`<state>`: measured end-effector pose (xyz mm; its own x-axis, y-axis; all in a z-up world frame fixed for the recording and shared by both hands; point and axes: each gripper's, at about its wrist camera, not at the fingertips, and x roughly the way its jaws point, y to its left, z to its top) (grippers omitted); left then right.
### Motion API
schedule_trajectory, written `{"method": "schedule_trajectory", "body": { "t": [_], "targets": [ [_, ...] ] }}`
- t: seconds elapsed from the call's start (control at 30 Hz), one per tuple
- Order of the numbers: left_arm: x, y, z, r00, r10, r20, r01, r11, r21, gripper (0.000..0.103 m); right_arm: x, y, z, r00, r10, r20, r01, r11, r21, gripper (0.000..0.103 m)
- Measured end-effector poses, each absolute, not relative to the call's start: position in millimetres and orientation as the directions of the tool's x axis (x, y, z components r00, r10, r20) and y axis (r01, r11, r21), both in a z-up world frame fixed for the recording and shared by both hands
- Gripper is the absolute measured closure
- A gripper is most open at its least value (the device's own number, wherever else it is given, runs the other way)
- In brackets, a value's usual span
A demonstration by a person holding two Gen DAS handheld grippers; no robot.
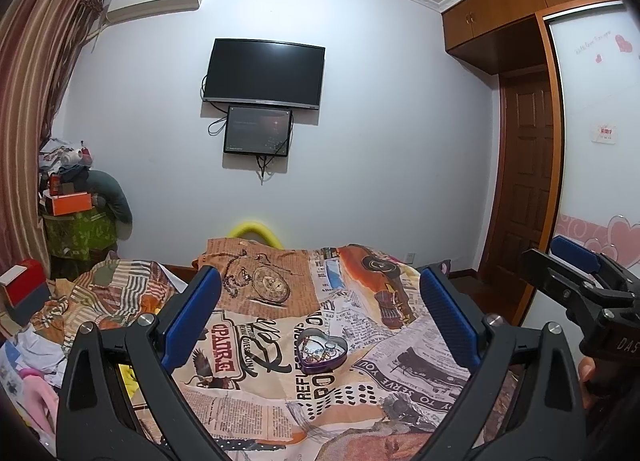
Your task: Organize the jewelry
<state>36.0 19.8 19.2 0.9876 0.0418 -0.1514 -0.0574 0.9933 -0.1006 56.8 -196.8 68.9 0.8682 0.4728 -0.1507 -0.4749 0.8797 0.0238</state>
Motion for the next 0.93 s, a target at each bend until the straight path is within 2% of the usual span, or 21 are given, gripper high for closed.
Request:
{"method": "schedule_trajectory", "body": {
  "t": [0.93],
  "targets": [
    [43.3, 12.3, 13.7, 0.985, 0.026, -0.169, -0.039, 0.997, -0.074, 0.003, 62.7, -195.8, 65.7, 0.866, 0.471, -0.168, -0.472, 0.881, 0.035, 0.001]
  ]
}}
